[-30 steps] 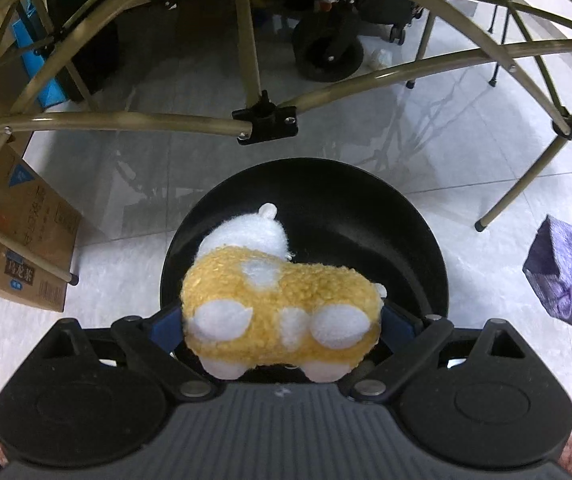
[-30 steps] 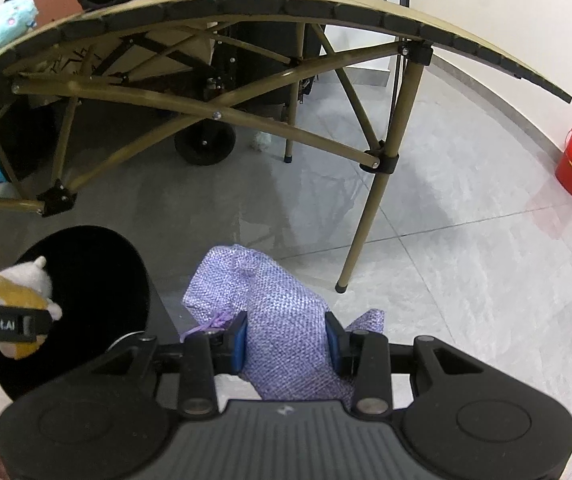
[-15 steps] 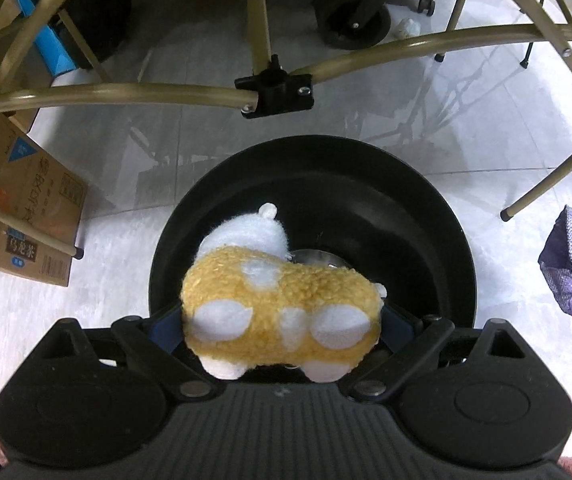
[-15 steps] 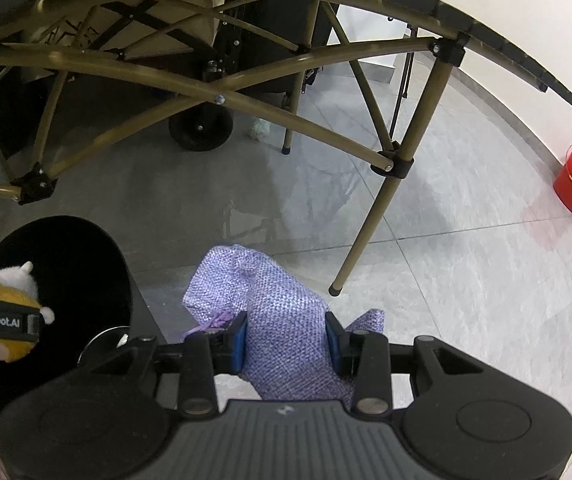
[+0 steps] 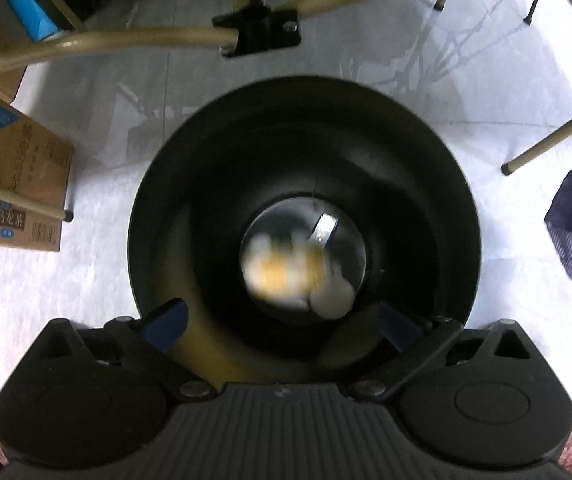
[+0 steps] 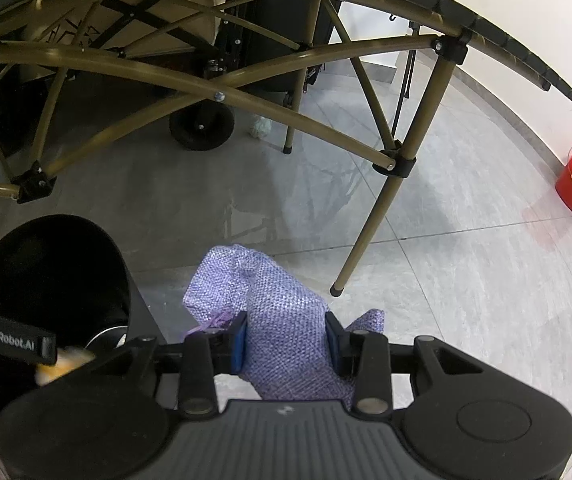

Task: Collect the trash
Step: 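Open the left gripper to drop the plush toy into the bin, then lower the purple bag into the bin and open the right gripper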

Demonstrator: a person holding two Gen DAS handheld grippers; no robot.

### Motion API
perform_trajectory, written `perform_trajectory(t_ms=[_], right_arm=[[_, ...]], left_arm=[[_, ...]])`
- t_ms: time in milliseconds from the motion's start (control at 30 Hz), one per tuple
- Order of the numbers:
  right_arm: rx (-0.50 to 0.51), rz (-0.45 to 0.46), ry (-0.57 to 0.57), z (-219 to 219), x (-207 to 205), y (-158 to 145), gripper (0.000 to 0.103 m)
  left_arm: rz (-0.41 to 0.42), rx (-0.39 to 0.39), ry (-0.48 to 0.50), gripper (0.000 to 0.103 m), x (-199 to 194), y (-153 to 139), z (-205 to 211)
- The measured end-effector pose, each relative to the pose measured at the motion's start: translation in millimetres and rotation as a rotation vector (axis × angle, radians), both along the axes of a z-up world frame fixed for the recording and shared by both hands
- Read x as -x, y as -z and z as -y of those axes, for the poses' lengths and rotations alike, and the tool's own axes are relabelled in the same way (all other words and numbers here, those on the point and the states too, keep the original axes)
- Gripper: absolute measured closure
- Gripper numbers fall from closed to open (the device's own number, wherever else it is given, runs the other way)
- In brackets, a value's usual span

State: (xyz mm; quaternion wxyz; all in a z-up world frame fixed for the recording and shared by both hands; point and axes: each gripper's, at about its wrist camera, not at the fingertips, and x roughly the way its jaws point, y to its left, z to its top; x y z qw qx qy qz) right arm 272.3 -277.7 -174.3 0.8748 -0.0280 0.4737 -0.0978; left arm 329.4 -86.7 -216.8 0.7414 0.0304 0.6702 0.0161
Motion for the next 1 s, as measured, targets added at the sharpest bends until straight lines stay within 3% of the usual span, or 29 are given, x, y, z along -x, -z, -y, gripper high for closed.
perform_trajectory(t_ms=[633, 1000], right_arm=[[0.003, 0.002, -0.007, -3.0, 0.4, -1.0, 0.066], [-0.009, 0.015, -0.037, -14.8, -2.9, -4.3, 0.066]], left_arm=[[-0.002, 0.006, 0.027, 0.0, 6.1, -12.3, 4.7], [-0.004, 0.003, 0.02, 0.0, 10.9, -21.5, -13.7]])
